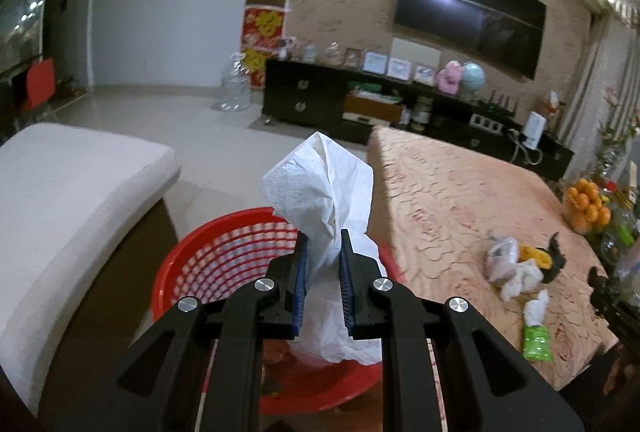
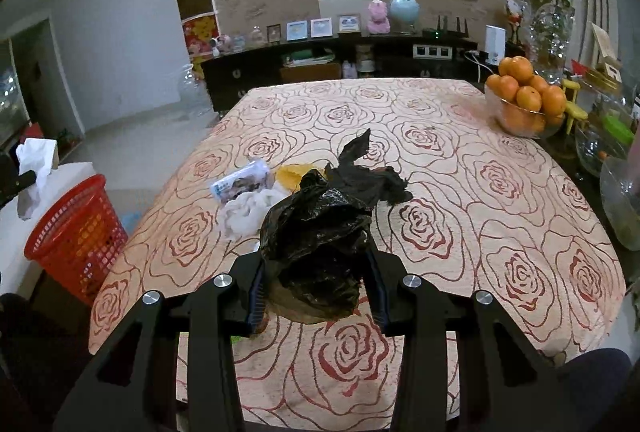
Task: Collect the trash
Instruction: 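Carry the white tissue over the wastebasket and open the left gripper, then carry the black plastic bag over the wastebasket and open the right gripper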
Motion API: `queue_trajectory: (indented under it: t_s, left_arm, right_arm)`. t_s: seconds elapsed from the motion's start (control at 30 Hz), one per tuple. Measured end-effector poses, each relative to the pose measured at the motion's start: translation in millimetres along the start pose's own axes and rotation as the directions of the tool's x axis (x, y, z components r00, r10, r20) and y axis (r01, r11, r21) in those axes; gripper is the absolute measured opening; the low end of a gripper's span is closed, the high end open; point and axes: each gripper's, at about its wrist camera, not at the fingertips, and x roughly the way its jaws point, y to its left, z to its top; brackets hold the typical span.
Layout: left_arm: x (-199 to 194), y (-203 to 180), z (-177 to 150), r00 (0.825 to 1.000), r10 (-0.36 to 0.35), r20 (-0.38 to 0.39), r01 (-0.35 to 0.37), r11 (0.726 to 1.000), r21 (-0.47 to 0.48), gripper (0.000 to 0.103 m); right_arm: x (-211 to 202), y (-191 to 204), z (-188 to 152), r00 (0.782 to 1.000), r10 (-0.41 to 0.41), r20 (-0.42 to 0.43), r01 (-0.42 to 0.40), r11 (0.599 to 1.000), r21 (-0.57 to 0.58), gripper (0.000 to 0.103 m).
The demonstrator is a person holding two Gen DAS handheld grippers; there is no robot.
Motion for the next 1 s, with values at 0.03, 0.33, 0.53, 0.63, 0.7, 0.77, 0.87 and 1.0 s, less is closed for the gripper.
queue_trajectory:
  t_s: [0.03,0.33,0.53,0.63,0.7,0.77,0.87,1.0]
  left_arm:
    - [3.5,2.6,-0.8,1.0,0.012,-0.014,-0.012,1.0,-0.005,0.014]
    - [18.8,17.7,-8.0,0.994,0.075,-0.079,-0.077,0.997,-0.024,0.027]
    - [13.3,15.6,-11.1,0.993,0.1,-0.056,-0.101,0.995,-0.013,0.059]
    - [8.8,18.6,-11.7,0.994,0.107,-0.037,-0.109,0.994,-0.031,0.067]
    - [4.9,19.6,-11.6,0.993,0.119,-0.015,-0.119,0.992,-0.044,0.072]
    - [-1.1,18.5,-11.4,0.989,0.144,0.023,-0.143,0.989,-0.046,0.076]
    - [-9.0,16.2,-11.1,0.982,0.174,0.071,-0.171,0.984,-0.046,0.082]
    - [-15.6,21.0,-8.1,0.973,0.205,0.104,-0.199,0.978,-0.065,0.082]
  right_arm:
    - [0.0,0.4,0.3,1.0,0.001,0.0,-0.001,1.0,0.0,0.04]
    - [-0.9,1.9,0.3,1.0,0.001,0.001,-0.001,1.0,0.002,0.04]
    - [-0.6,2.5,0.3,1.0,0.002,0.0,-0.002,1.0,0.001,0.04]
    - [-0.3,4.1,0.4,1.0,0.006,-0.003,-0.006,1.0,-0.001,0.04]
    - [0.3,6.2,0.4,1.0,0.011,-0.005,-0.011,1.0,-0.002,0.04]
    - [1.4,10.1,-0.2,1.0,0.02,-0.011,-0.02,1.0,-0.005,0.04]
    - [3.0,19.0,-0.8,0.999,0.03,-0.019,-0.031,0.999,-0.022,0.04]
    - [5.3,34.0,-0.1,0.998,0.055,-0.036,-0.056,0.998,-0.036,0.04]
